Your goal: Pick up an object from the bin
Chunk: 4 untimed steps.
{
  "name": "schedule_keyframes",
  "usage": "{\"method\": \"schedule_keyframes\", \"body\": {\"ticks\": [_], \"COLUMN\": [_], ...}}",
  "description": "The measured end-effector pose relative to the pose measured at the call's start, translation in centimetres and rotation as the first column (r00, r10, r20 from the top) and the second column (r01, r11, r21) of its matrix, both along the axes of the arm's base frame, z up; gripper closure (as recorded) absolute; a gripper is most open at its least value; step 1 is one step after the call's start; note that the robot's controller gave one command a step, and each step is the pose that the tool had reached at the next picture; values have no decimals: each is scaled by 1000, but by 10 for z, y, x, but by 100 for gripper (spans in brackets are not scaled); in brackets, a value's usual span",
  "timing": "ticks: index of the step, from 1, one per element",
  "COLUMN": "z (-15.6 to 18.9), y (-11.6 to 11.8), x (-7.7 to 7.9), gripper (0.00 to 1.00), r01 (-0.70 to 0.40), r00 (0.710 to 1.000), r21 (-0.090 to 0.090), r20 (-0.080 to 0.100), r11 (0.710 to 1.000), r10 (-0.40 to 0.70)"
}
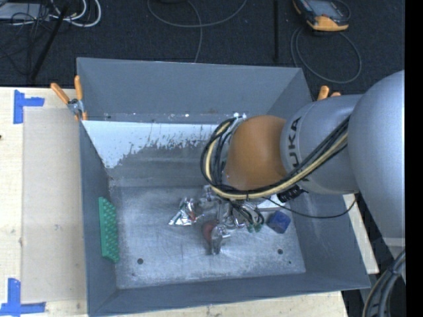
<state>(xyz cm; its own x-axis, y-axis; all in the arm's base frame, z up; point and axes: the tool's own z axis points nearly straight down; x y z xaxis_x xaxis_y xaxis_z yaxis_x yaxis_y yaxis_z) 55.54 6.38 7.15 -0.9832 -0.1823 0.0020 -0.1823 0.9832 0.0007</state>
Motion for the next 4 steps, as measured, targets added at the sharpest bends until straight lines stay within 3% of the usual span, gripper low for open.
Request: {"method": "schedule_keyframes", "body": {"ticks": [1, 2, 3, 4], "z": [3, 172, 168, 19], "y": [0, -81, -79, -16], "x": [2, 33, 32, 20], "gripper": [100, 100, 0, 0], "r01": [3, -253, -252, -192], "r00": [1000, 967, 968, 981], "r21": [1, -4, 0, 4], "r20": [5, 11, 4, -7], "r11": [1000, 967, 968, 981], "r10": [-3, 253, 252, 192]}}
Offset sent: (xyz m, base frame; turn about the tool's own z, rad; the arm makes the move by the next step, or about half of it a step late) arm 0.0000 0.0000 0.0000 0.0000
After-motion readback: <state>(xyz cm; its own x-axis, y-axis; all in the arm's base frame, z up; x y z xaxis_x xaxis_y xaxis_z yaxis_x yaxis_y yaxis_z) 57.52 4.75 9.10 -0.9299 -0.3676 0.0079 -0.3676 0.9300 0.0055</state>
